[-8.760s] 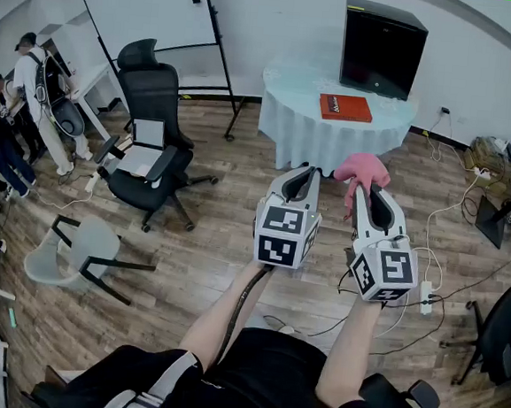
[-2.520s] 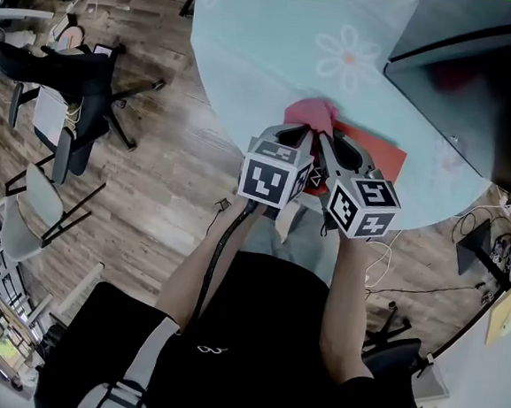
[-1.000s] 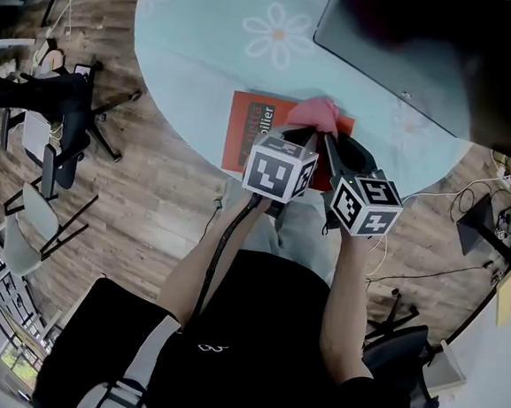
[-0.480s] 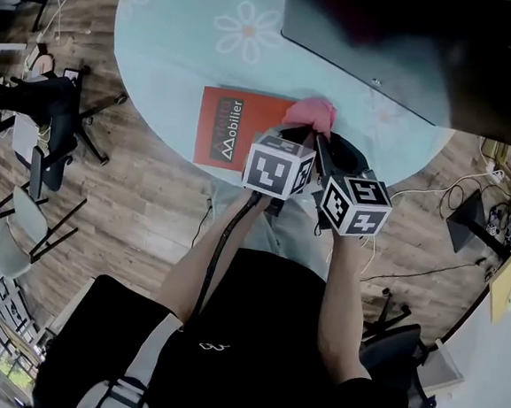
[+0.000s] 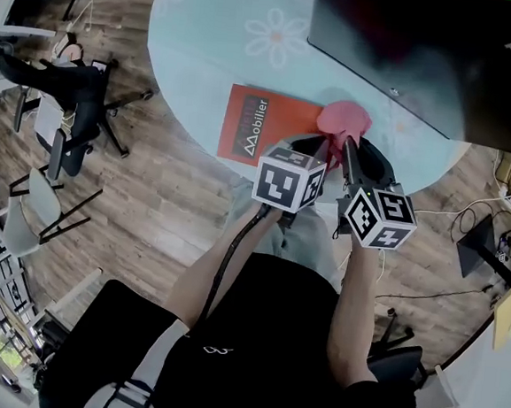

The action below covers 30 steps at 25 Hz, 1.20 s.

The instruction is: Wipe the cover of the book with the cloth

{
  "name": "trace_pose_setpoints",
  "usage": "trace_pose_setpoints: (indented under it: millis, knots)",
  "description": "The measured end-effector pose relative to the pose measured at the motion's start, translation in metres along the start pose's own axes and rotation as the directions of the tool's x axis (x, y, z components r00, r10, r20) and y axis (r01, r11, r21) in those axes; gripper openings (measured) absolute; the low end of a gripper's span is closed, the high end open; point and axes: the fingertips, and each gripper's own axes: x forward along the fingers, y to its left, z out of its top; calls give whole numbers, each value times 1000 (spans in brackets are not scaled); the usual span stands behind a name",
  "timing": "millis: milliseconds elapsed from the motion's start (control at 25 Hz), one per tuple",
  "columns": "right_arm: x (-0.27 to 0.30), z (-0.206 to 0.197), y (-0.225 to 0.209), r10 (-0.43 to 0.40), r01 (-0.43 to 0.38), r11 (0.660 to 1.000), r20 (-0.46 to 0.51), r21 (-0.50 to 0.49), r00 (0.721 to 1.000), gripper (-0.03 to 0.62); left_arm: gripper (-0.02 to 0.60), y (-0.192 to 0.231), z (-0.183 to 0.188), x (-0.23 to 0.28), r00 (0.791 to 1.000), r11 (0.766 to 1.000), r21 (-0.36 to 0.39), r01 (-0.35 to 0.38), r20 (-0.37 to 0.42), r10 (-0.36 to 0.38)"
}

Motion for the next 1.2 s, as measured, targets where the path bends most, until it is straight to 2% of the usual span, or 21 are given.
trace_pose_setpoints:
  millis: [280, 640, 920, 1200]
  knots:
    - [13, 21, 70, 43, -40, 999, 91, -34, 995, 63, 14, 73, 18, -67, 995, 998, -39, -57, 84, 60]
    - [59, 15, 175, 136, -129, 985, 59, -118, 989, 63, 14, 157, 34, -129, 984, 993, -75, -89, 148, 100]
    - [95, -14, 224, 190, -203, 963, -89, -175, 978, 63, 14, 183, 16, -140, 995, 993, -112, -47, 78, 56]
    - [109, -48, 222, 176, -204, 969, -185, -143, 967, 63, 14, 186, -27, -123, 999, 993, -117, -14, -43, 9]
